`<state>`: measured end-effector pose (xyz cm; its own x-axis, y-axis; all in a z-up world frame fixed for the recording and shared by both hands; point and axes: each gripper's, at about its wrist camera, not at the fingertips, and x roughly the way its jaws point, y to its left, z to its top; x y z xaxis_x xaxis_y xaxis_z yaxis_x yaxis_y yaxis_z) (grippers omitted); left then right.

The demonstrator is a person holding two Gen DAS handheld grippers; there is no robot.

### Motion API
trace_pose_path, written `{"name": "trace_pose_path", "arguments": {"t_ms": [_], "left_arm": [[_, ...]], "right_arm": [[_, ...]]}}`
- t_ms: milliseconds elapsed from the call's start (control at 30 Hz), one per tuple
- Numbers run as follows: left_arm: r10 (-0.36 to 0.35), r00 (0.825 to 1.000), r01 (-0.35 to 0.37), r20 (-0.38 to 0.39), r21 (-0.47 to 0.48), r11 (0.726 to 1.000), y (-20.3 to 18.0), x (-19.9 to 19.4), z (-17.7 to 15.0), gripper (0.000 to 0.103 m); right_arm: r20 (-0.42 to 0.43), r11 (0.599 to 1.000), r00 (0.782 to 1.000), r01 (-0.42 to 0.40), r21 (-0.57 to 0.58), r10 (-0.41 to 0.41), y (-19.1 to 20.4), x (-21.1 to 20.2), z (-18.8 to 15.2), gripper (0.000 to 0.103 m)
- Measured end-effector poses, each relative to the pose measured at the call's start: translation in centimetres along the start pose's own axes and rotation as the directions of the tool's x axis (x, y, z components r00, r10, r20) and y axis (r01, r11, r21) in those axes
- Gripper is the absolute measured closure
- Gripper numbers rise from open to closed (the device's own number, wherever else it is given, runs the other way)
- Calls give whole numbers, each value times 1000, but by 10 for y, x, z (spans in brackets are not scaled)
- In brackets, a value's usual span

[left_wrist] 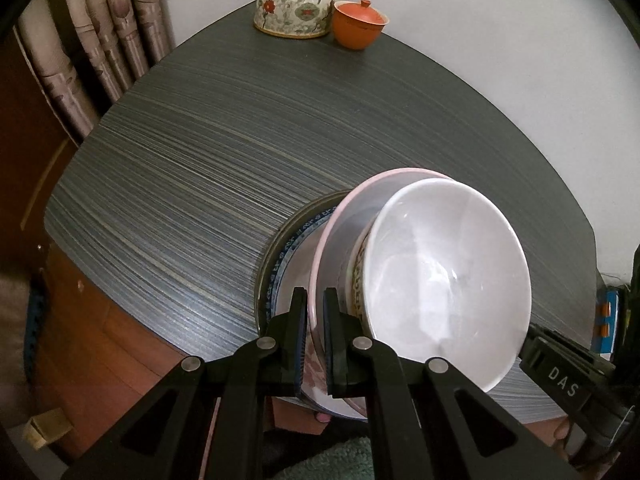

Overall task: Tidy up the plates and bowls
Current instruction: 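Lower the bowl stack onto the plate stack and open the right gripper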

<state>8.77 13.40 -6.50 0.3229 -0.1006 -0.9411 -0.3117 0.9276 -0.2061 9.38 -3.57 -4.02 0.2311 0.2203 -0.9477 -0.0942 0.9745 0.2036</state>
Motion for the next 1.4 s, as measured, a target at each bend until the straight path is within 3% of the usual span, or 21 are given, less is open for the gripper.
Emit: {"name": "trace_pose_path", "arguments": {"t_ms": [967, 1133, 1233, 1400], "left_arm": [[-11, 1000, 11, 23, 25, 1000, 3, 2, 1, 98], [1, 999, -2, 39, 30, 1000, 3, 0, 1, 92], [19, 998, -20, 54, 30, 999, 3, -3, 2, 87], [32, 997, -35, 77, 29, 999, 6, -9, 3, 81]], "right_arm": [[28, 999, 999, 37, -24, -36, 15, 7, 5, 90], [26, 998, 999, 43, -46, -42, 16, 8, 6, 90], [30, 997, 998, 52, -54, -51, 16, 8, 6, 85], [47, 996, 997, 66, -54, -64, 12, 2, 7, 67]]}}
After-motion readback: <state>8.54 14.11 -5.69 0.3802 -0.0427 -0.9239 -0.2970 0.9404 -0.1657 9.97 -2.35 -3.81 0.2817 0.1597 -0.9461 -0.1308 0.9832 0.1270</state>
